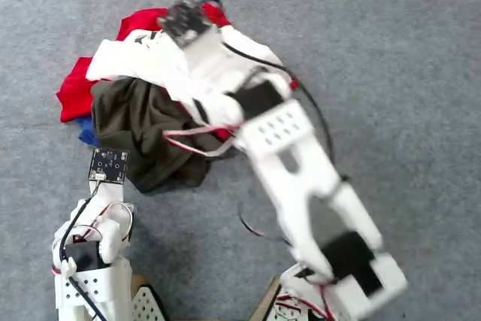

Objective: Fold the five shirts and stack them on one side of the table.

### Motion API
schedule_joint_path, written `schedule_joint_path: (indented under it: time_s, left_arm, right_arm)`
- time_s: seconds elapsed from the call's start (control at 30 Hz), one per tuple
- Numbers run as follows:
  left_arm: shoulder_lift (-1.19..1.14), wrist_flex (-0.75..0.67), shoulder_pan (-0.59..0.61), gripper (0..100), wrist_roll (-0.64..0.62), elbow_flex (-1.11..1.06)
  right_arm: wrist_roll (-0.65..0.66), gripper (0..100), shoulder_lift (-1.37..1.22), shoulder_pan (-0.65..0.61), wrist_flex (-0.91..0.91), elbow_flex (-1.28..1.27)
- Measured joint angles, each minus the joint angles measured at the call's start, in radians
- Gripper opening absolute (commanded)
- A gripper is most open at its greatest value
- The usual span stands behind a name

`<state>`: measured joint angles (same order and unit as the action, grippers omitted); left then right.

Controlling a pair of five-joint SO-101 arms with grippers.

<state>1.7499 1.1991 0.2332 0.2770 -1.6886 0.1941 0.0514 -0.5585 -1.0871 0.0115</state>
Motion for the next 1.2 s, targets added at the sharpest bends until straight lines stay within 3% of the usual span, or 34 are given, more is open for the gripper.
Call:
schedule_joint_path:
  time_s: [0.27, 0.43, 0.53, 0.63, 0.93, 1.2]
  left_arm:
    - [0.0, 0.0, 0.0, 3, 0.0, 0.0]
    - [0.0, 0.0, 0.0, 3, 0.0, 0.0]
    - [0.0, 0.0, 0.0, 3, 0.0, 0.0]
    - [0.0, 0.0, 0.0, 3, 0.0, 0.0]
    - [0.0, 0.0, 0.0, 3, 0.0, 0.0]
    - [0.0, 0.0, 0.0, 3, 0.0, 0.0]
  right_arm:
    - [0.0, 27.9, -0.508, -0.032, -0.005, 0.416]
    - [0.0, 0.8, -0.71, -0.028, -0.104, 0.701]
    - [0.002, 5.8, -0.778, -0.005, -0.184, 0.867]
    - [0.002, 1.1, -0.806, 0.028, -0.293, 1.025]
    - [0.002, 1.5, -0.81, 0.061, -0.644, 1.47]
    - [0.048, 1.5, -0.7, 0.141, -0.675, 1.599]
